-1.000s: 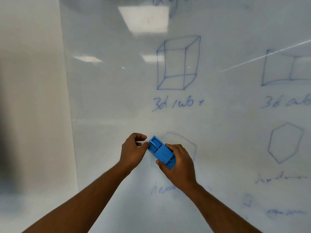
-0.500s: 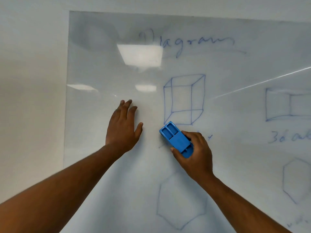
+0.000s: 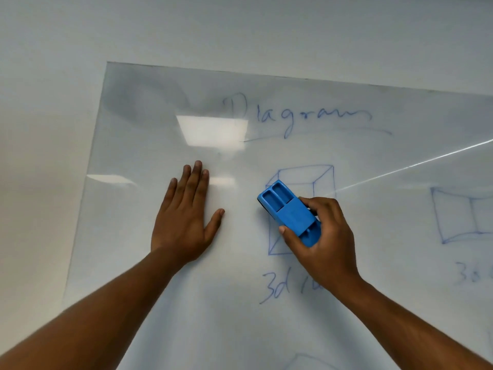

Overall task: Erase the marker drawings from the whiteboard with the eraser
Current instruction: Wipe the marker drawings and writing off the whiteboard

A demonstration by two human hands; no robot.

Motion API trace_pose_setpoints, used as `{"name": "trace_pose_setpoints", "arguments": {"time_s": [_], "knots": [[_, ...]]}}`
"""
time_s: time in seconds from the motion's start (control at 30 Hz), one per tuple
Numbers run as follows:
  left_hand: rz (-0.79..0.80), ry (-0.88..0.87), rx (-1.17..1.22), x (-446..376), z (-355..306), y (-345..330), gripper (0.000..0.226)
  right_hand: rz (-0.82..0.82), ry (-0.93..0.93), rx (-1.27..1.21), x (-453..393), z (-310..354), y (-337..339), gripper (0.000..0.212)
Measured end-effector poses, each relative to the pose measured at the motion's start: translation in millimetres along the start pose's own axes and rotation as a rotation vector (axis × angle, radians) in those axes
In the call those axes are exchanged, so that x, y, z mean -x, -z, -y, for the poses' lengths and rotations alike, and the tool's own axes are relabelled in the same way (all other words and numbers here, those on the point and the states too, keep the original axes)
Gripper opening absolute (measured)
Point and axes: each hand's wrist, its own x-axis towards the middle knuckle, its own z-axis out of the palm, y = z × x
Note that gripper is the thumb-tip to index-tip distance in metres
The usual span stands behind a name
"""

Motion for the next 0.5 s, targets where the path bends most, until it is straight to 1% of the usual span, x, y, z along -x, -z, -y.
{"name": "trace_pose_setpoints", "arguments": {"time_s": [0.1, 0.37, 0.5], "knots": [[-0.020, -0.003, -0.019, -2.8, 4.1, -4.6, 0.086, 0.002, 0.035, 0.062, -22.3, 1.7, -10.7, 0.060], [-0.036, -0.023, -0.037, -2.9, 7.0, -9.8, 0.087, -0.191, -0.058, 0.203, -101.0, -0.5, -42.6, 0.062], [-0.035, -0.027, -0.041, -5.1, 8.2, -9.8, 0.087, -0.240, -0.069, 0.227, -111.0, 9.1, -60.3, 0.058]]}}
